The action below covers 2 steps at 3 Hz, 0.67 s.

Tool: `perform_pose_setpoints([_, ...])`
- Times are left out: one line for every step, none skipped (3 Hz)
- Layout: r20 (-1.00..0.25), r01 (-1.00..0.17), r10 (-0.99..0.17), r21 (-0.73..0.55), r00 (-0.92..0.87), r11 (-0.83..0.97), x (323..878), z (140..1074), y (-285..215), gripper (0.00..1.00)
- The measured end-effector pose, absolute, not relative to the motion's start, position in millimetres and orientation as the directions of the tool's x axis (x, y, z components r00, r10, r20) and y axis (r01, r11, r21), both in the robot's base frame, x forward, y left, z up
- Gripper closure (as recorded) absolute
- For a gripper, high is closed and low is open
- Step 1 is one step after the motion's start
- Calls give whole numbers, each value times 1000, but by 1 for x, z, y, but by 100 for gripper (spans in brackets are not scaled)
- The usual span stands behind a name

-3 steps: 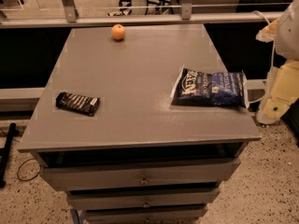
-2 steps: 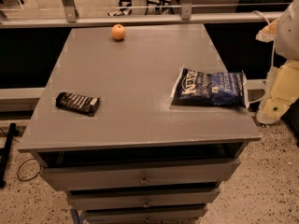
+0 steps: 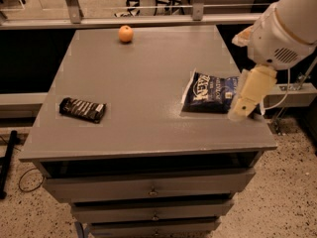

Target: Move orange near rxbar chocolate

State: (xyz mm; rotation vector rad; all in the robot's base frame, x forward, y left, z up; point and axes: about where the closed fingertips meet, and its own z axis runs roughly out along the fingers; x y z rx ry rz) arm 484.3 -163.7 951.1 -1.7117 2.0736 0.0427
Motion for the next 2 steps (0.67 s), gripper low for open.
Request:
perform_pose_setpoints([-479,-942,-876,-266,-55,204,546,933,-116,0])
perform_pose_setpoints([-612,-942,-791,-264,-4,209,618,921,-71,0])
